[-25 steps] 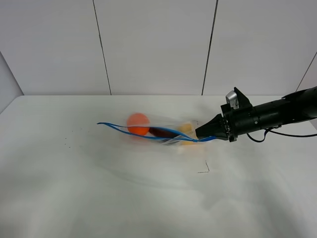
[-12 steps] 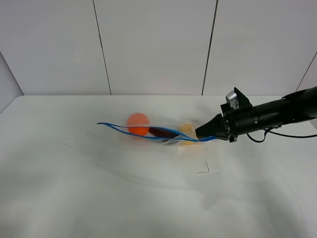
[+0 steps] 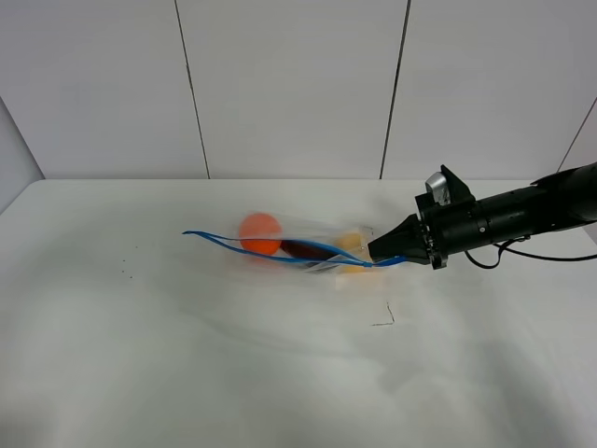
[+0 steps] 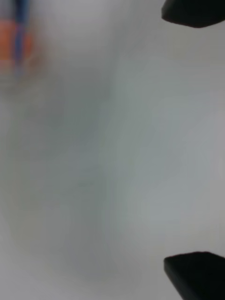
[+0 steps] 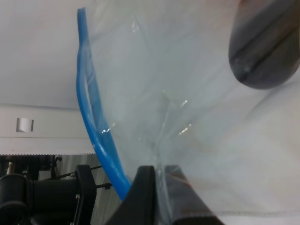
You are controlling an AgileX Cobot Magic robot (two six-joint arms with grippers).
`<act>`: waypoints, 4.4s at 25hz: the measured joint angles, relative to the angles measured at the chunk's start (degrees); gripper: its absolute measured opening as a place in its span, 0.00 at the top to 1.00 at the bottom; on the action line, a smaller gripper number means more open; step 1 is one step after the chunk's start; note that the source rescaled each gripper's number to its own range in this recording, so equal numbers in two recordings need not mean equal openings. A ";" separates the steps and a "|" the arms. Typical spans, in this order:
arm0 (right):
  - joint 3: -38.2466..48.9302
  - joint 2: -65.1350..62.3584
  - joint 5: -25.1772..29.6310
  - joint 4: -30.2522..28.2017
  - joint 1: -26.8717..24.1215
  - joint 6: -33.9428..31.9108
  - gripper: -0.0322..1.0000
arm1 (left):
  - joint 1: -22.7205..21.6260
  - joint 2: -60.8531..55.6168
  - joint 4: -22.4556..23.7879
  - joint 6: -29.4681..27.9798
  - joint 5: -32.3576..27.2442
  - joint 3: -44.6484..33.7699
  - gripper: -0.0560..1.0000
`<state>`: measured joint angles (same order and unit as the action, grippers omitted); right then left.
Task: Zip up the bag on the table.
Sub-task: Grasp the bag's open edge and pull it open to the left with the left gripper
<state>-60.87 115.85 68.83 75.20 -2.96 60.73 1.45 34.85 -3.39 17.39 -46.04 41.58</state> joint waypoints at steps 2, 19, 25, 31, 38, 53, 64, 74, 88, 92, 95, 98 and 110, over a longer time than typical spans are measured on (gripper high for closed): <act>0.00 0.00 0.00 -0.05 0.00 0.00 0.97 | 2.02 5.42 0.07 1.55 1.60 4.24 0.01; 0.00 -0.18 -0.33 -2.74 0.00 -2.76 0.97 | 48.82 31.49 54.64 -29.57 2.87 10.28 0.01; 0.00 -0.18 -0.02 -2.08 0.00 -2.98 0.97 | 63.45 45.58 75.07 -44.13 2.87 10.28 0.01; 0.00 -0.18 0.05 -0.73 0.00 -4.10 0.97 | 69.49 57.99 89.70 -55.39 2.88 10.10 0.01; 0.00 -0.18 0.05 0.72 0.00 -4.28 0.97 | 73.40 64.22 101.99 -67.08 5.50 10.22 0.01; 0.00 -0.18 0.05 0.87 0.00 -4.72 0.97 | 72.42 78.64 102.90 -70.30 6.72 23.04 0.02; 0.00 -0.18 0.05 0.23 0.00 -4.89 0.97 | 69.10 80.12 102.90 -70.30 7.99 23.99 0.07; 0.00 -0.18 0.05 0.23 0.00 -4.89 0.97 | 69.10 80.17 102.94 -65.93 8.60 25.44 0.35; 0.00 -0.18 0.05 0.19 0.00 -4.89 0.97 | 68.56 81.63 102.94 -64.92 10.32 25.71 0.55; 0.00 -0.18 0.05 0.19 0.00 -4.89 0.97 | 68.29 81.63 102.94 -64.92 11.03 25.71 0.55; 0.00 -0.18 0.05 0.17 0.00 -4.89 0.97 | 67.86 81.63 102.94 -64.87 11.20 25.78 0.56; 0.00 -0.18 0.05 0.17 0.00 -4.89 0.97 | 67.53 81.63 102.94 -64.88 11.27 25.78 0.56; 0.00 -0.18 0.05 0.06 0.00 -4.89 0.97 | 67.39 81.63 102.94 -64.88 13.94 25.78 0.75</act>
<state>-60.87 115.68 68.88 75.26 -2.96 55.84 68.85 116.47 99.55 -47.49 -32.09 67.36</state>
